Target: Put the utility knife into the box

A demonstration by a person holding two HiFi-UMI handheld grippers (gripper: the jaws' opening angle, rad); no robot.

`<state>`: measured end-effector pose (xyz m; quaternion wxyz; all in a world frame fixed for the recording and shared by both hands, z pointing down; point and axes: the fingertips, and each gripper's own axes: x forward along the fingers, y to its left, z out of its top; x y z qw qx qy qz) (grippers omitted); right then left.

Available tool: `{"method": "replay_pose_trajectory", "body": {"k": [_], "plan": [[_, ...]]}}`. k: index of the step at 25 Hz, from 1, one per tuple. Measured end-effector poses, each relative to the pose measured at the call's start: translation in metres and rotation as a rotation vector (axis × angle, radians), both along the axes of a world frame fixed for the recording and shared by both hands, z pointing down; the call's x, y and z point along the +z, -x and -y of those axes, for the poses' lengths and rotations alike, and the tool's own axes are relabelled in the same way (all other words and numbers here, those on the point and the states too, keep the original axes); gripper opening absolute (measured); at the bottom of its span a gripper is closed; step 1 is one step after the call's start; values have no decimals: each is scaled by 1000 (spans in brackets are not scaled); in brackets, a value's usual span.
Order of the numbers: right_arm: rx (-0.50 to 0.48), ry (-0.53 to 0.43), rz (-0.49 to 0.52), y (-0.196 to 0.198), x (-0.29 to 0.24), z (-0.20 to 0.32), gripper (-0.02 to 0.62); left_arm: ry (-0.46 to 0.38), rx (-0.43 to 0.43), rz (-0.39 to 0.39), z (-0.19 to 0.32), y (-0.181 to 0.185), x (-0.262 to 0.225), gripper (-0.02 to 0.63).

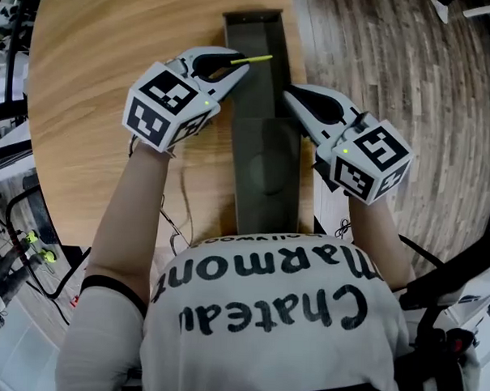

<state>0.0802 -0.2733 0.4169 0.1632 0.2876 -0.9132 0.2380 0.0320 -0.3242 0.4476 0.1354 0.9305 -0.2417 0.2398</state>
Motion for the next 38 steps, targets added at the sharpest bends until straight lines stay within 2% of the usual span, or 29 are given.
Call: {"method": "replay_pose_trajectory", "body": {"k": [4,8,16,21,32,38], "plan": [[43,31,57,-8,3,9,11,38,15,26,7,-4,16,49],[56,42,61,-16,9,11,11,45,27,55,9,-11,28,49],[61,44,55,-21,15,13,11,-75,104,174,19,-21,38,49],[60,51,51,-23,17,10,11,-146,120,233,17,-25,42,49],[63,56,51,-22,17,7,11,-158,178,264,11,-28,43,56],[72,52,60,-24,15,10,11,-150,177,291,11,-27,47,64]]}}
